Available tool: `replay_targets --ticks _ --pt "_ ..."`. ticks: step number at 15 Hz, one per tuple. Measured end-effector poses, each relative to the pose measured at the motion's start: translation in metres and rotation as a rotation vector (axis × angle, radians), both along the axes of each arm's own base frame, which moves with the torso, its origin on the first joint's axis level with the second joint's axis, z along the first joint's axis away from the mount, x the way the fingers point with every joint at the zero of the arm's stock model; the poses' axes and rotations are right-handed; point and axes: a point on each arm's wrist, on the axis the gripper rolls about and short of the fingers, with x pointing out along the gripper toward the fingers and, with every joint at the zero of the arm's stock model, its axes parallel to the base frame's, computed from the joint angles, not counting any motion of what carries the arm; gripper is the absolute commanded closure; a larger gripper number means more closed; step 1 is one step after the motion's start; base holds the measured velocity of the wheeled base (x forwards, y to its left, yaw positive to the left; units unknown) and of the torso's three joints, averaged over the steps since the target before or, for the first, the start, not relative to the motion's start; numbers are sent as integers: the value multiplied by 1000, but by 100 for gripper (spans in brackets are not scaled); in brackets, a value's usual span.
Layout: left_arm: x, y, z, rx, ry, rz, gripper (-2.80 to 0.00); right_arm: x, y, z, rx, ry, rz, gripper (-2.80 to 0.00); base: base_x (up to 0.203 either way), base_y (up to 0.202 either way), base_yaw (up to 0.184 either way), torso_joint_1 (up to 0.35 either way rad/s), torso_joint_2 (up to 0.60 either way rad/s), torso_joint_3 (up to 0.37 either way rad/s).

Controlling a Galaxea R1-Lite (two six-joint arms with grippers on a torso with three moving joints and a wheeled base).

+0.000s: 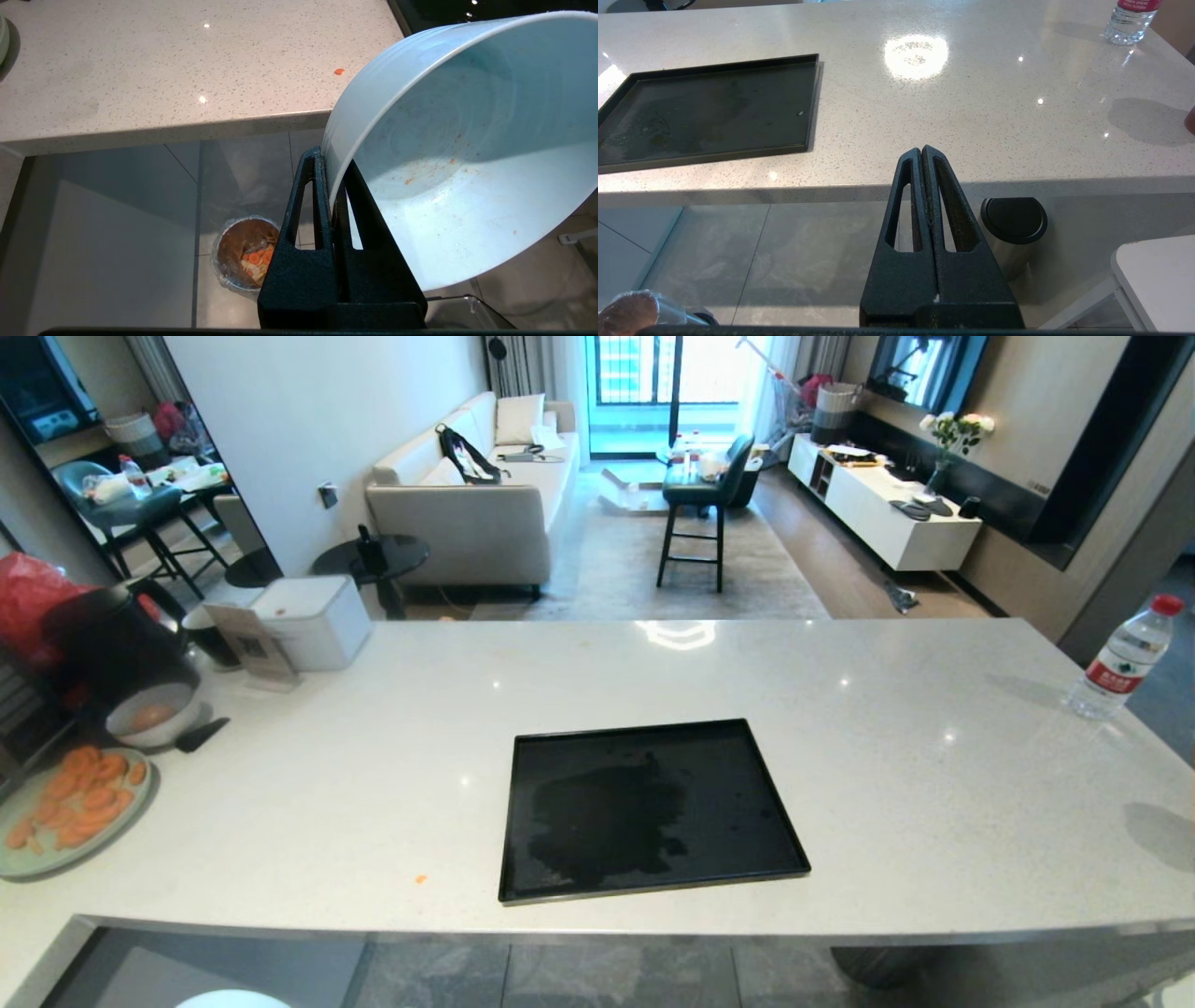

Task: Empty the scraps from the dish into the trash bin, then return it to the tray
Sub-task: Put the bowl back to the table

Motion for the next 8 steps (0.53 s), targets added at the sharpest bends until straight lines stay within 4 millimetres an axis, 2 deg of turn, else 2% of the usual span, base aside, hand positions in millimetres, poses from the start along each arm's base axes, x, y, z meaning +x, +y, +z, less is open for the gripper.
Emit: replay_targets --ticks 4,8 --pt "0 0 4 -4 -10 -46 0 0 0 0 0 0 0 0 0 0 0 0 0 0" --pt "13 -3 37 -5 20 -120 0 0 0 0 0 0 0 0 0 0 0 0 0 0"
